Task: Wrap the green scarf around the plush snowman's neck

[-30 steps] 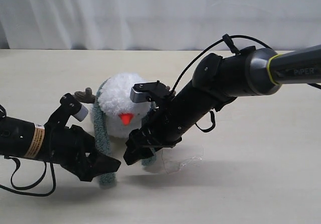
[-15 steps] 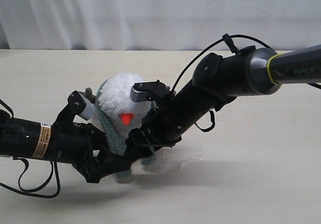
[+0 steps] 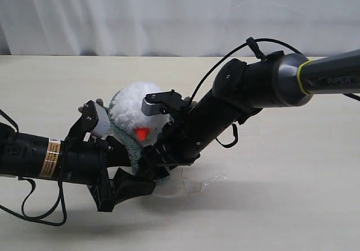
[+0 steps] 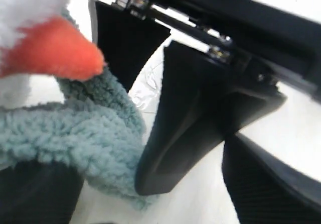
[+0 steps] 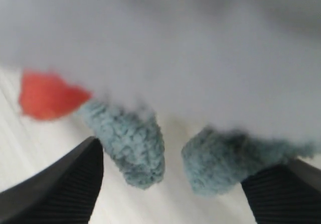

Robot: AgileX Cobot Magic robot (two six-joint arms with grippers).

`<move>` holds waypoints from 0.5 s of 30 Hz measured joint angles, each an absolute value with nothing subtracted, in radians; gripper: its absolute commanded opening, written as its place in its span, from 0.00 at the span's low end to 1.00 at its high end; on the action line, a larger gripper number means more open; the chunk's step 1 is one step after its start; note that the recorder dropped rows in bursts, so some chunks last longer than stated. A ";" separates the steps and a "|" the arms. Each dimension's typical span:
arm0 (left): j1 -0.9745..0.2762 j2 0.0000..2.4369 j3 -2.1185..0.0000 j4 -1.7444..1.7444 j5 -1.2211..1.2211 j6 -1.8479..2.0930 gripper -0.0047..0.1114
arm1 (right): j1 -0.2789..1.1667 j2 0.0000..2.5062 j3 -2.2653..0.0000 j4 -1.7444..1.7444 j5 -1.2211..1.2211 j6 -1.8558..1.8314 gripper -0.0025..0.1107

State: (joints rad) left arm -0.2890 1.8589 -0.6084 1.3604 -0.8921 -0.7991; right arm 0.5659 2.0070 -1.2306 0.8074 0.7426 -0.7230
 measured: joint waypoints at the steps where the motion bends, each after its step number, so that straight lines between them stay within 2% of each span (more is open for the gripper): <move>1: -0.289 1.859 -0.608 1.360 -0.892 -0.796 0.63 | 0.569 2.007 -1.231 0.809 0.743 -0.732 0.64; 15: -0.289 1.861 -0.603 1.383 -1.028 -0.763 0.63 | 0.592 2.007 -1.231 0.832 0.749 -0.755 0.64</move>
State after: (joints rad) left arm -0.2893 1.8608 -0.6034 1.3833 -1.0285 -0.7625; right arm 0.5923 2.0070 -1.2311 0.8324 0.7490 -0.7555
